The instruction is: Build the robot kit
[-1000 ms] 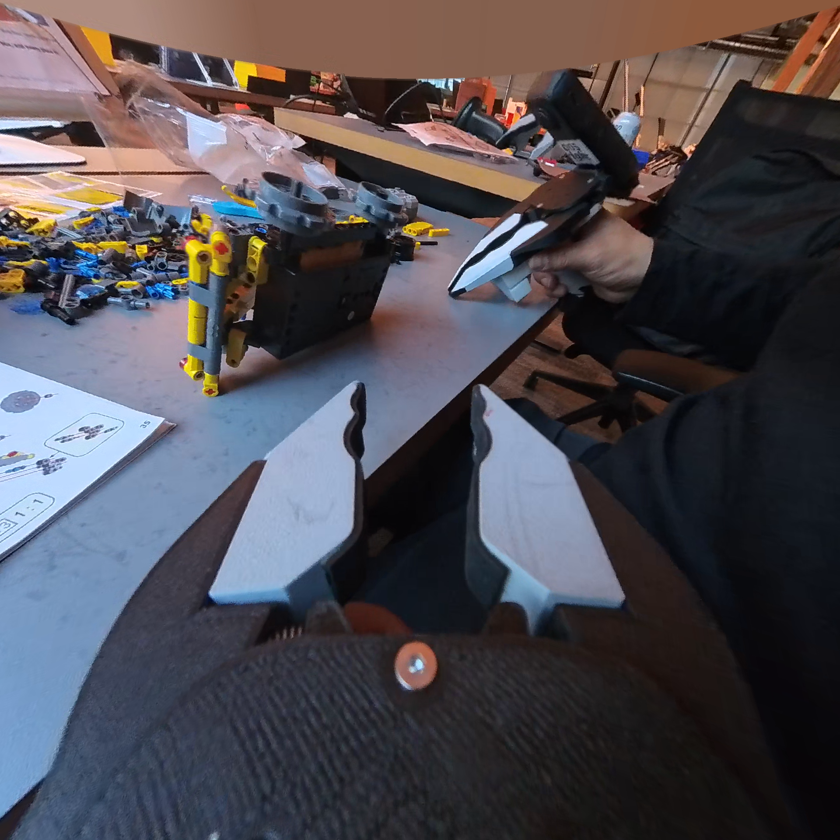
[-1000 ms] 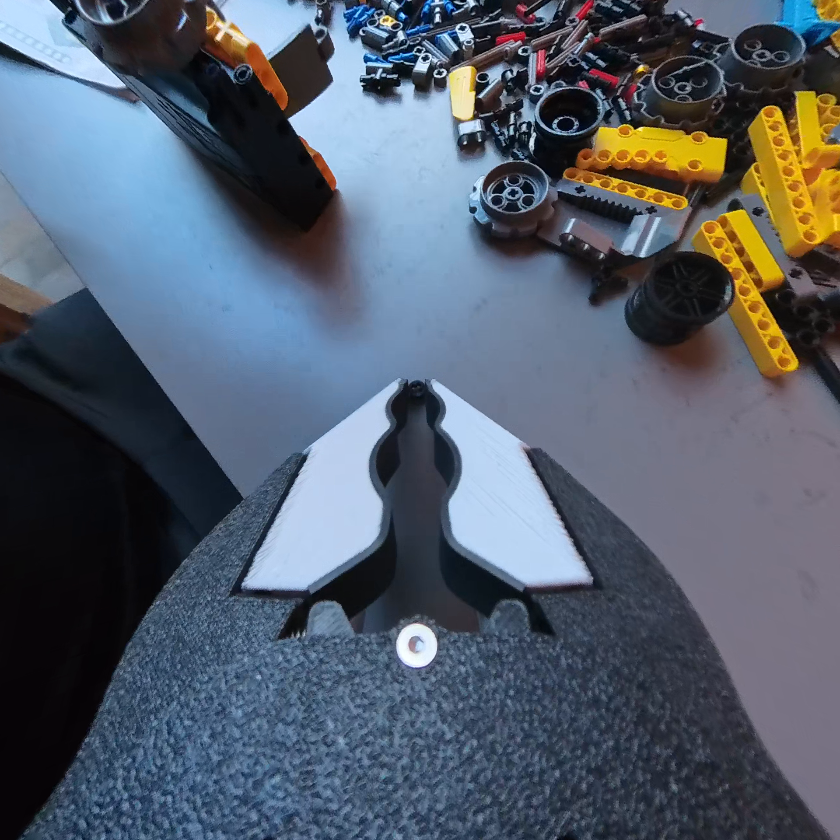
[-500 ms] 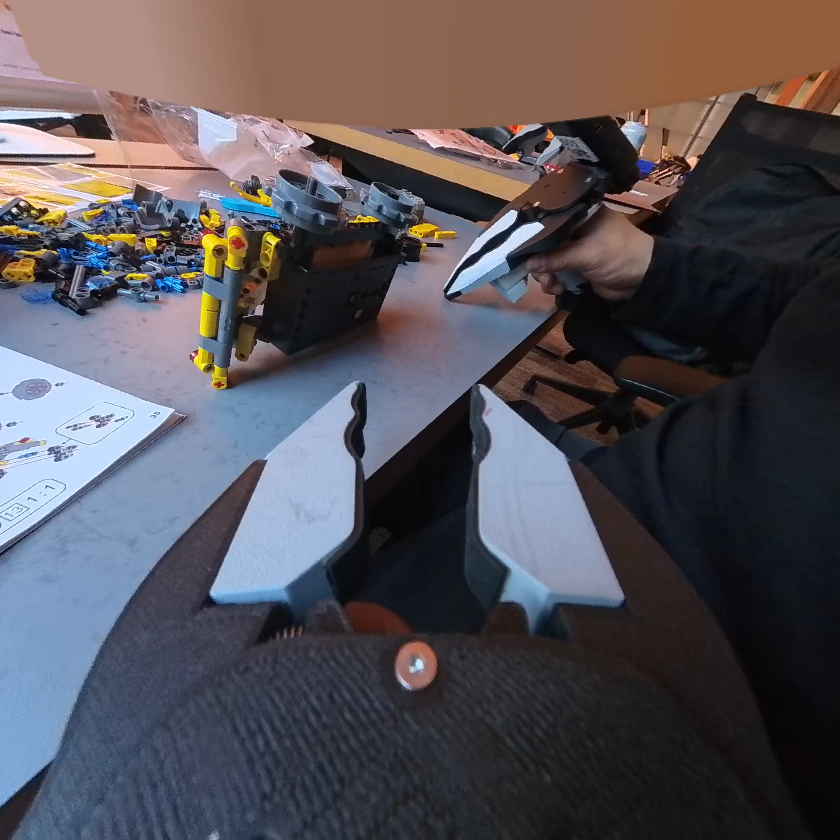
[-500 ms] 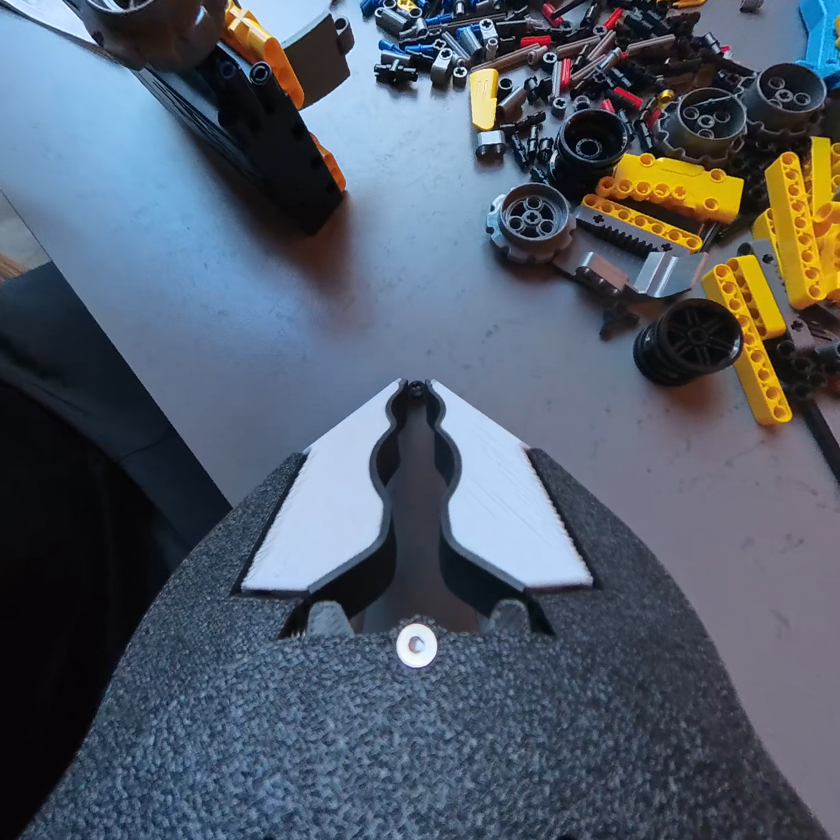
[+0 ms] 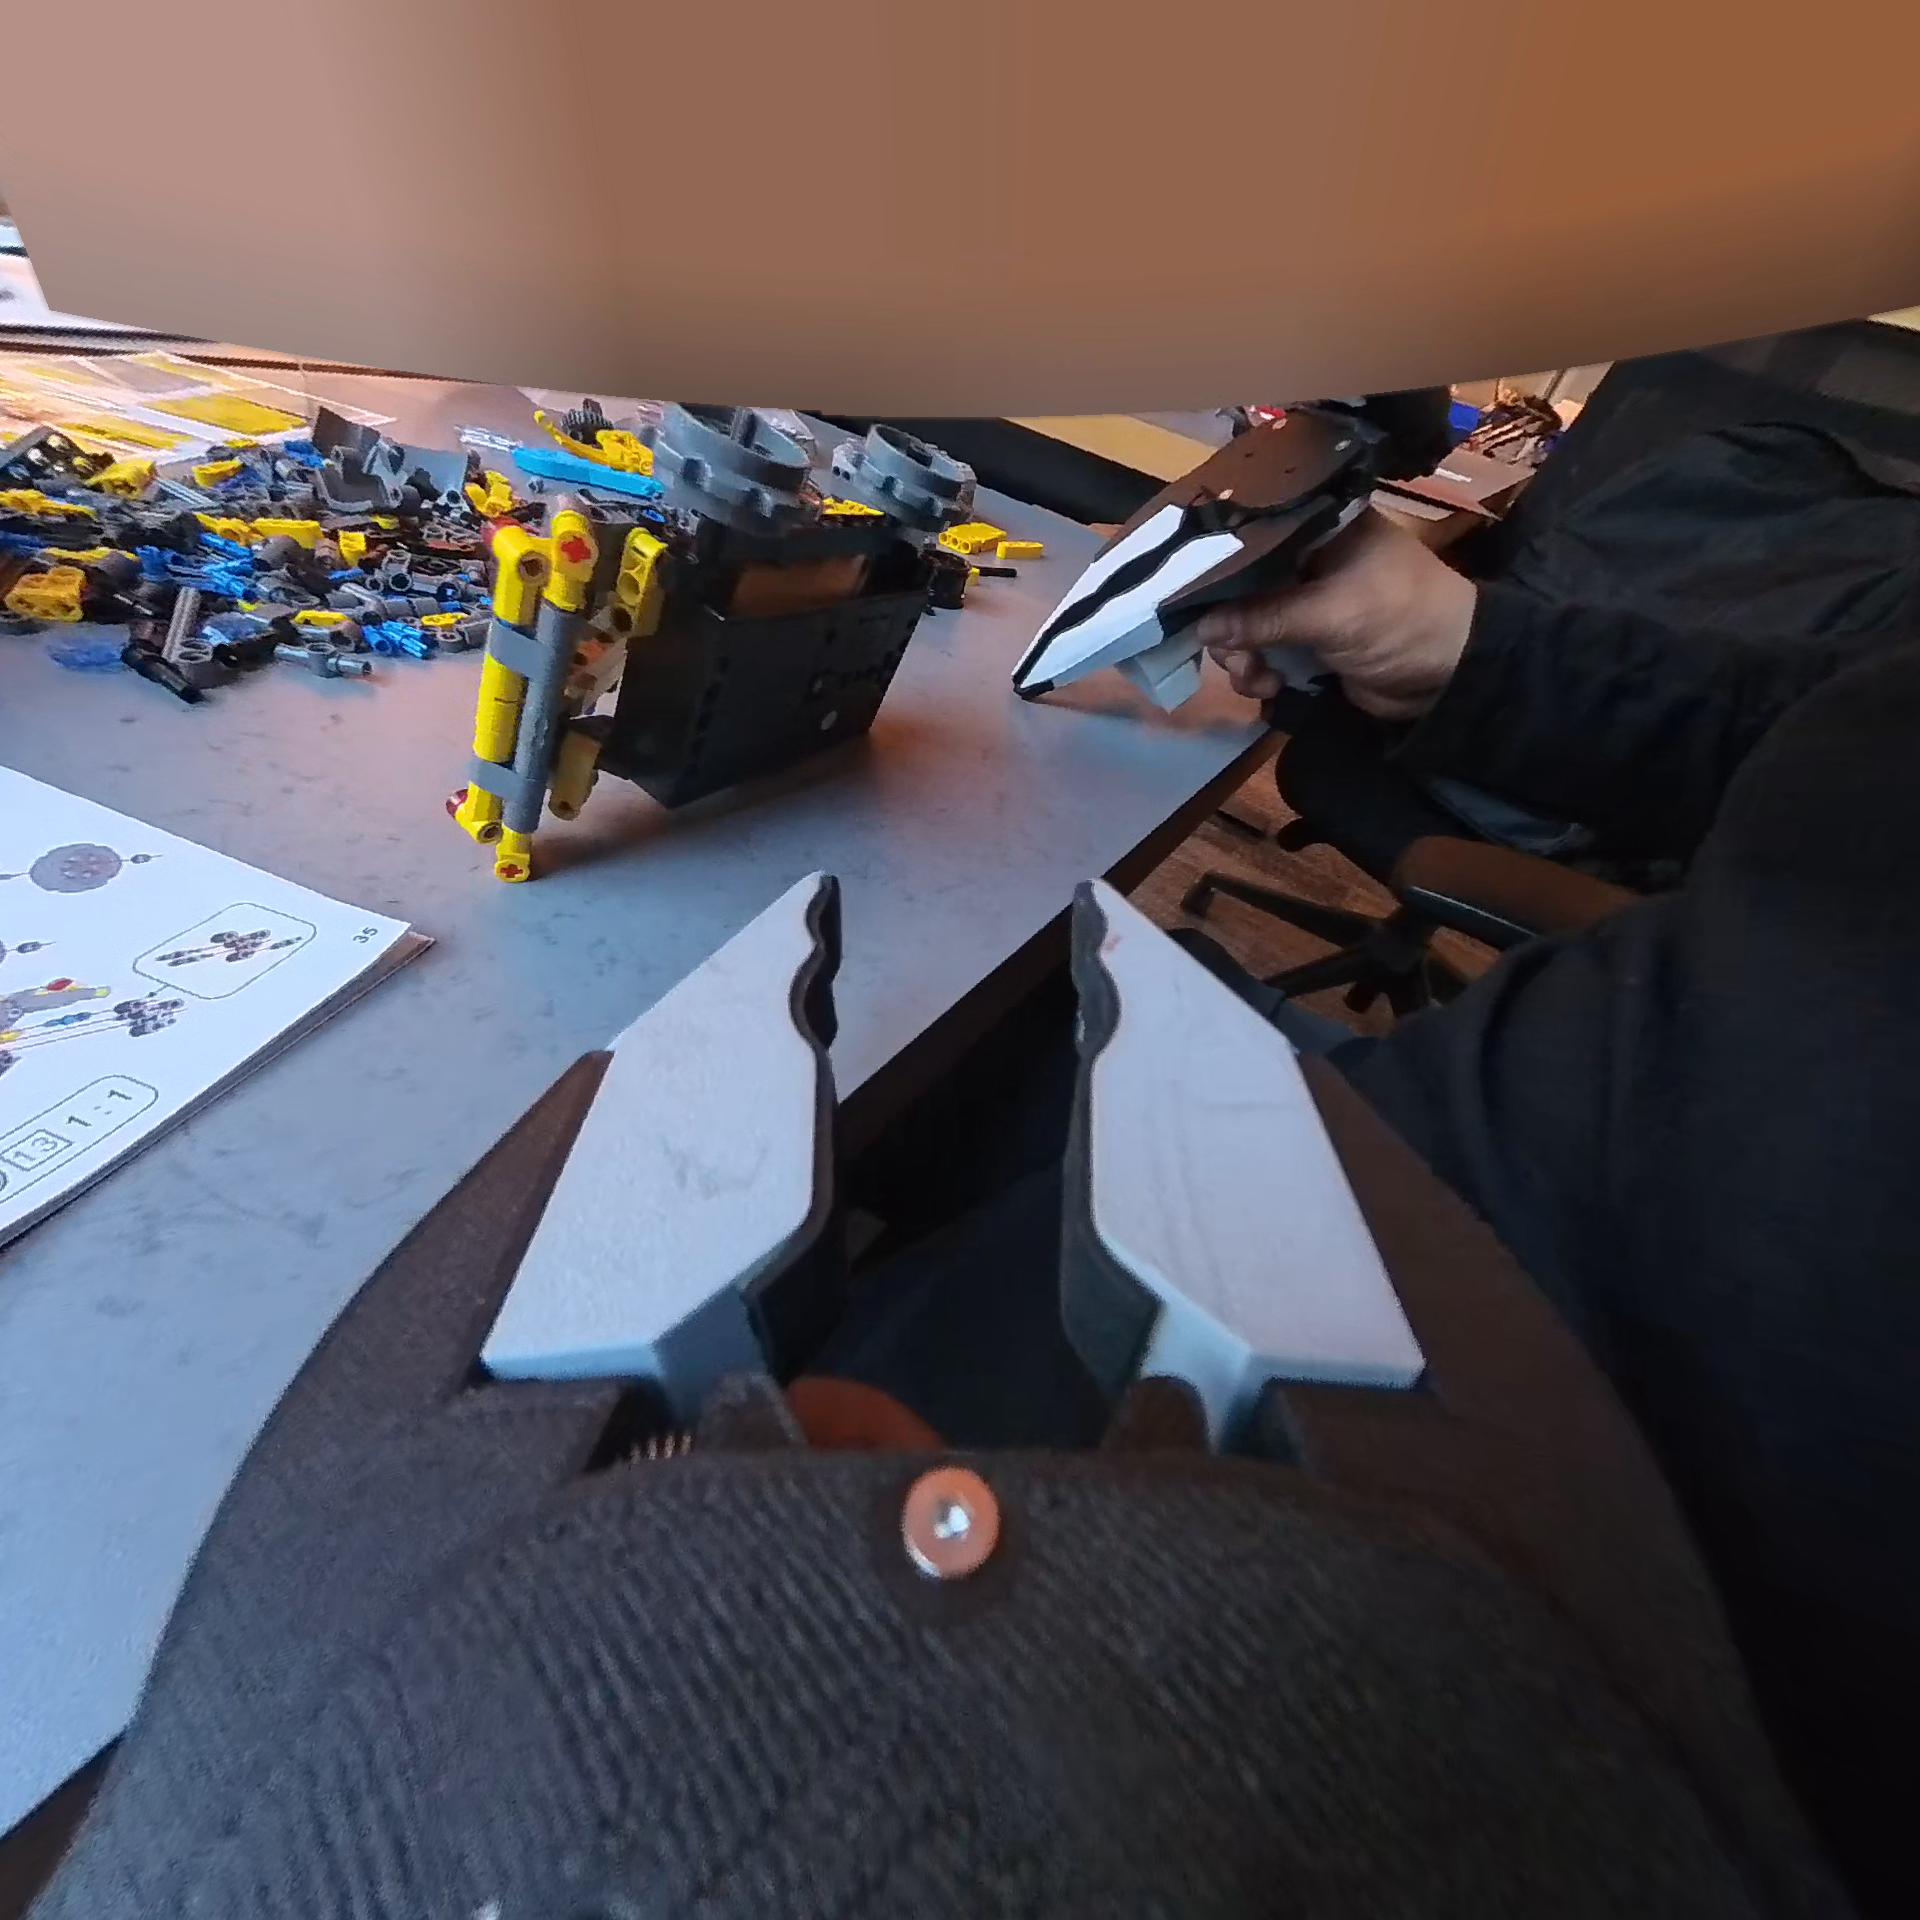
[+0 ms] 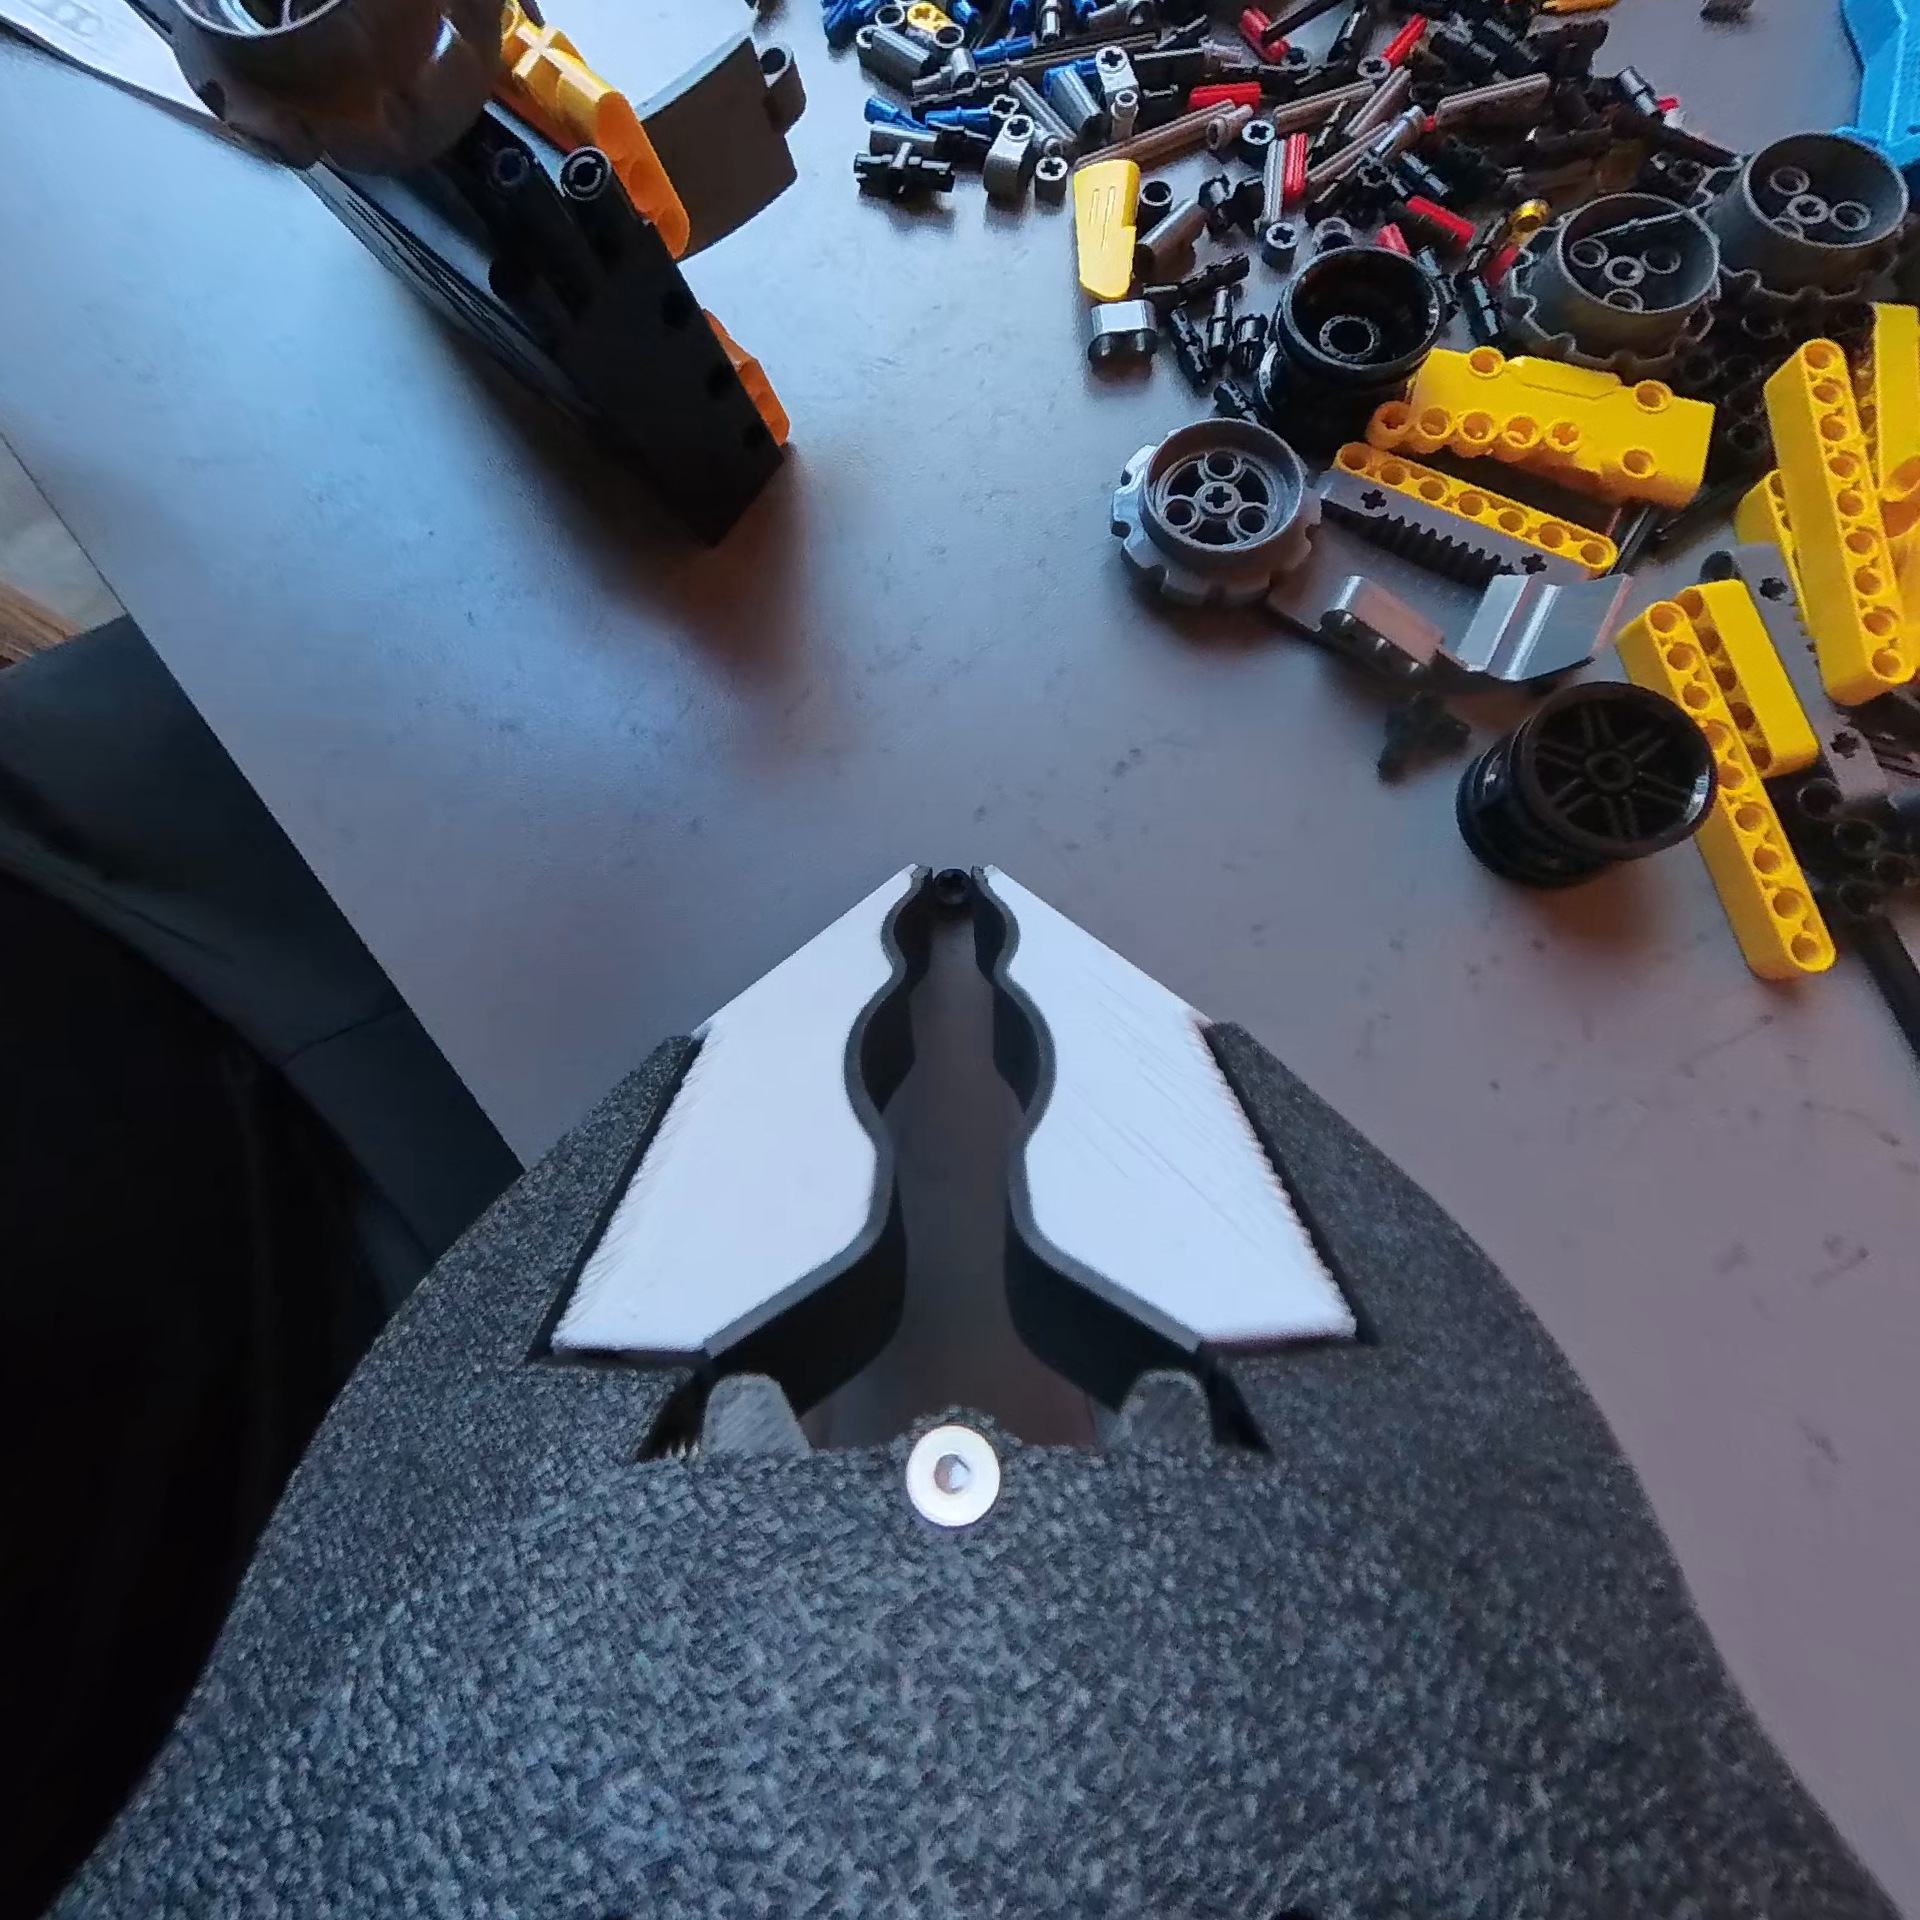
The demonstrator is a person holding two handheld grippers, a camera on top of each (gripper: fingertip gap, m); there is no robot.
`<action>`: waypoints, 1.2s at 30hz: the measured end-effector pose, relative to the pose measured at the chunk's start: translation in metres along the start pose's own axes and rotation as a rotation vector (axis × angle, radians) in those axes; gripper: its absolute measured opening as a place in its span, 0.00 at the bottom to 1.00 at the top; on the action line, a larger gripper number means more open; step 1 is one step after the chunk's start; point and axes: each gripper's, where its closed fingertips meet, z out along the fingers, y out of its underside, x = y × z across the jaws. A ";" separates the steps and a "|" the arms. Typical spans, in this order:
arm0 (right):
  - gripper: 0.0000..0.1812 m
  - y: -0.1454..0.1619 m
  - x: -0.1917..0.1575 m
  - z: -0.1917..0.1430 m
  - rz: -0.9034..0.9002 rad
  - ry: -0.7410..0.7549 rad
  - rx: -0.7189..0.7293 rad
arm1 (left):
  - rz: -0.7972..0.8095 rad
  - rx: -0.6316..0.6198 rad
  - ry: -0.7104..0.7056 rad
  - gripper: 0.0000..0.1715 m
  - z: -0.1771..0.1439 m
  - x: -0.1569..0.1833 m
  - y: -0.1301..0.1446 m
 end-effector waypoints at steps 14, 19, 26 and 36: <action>0.04 -0.002 0.001 0.001 0.030 -0.018 0.009 | -0.034 0.020 0.010 0.24 -0.001 -0.003 -0.002; 0.04 -0.003 0.001 0.002 0.040 -0.026 0.010 | -0.052 0.025 0.013 0.23 -0.001 -0.004 -0.002; 0.04 -0.007 0.001 0.006 0.026 -0.024 0.010 | -0.065 0.029 0.018 0.24 -0.002 -0.005 -0.003; 0.04 -0.008 0.002 0.007 0.027 -0.022 0.010 | -0.082 0.034 0.024 0.23 -0.003 -0.006 -0.003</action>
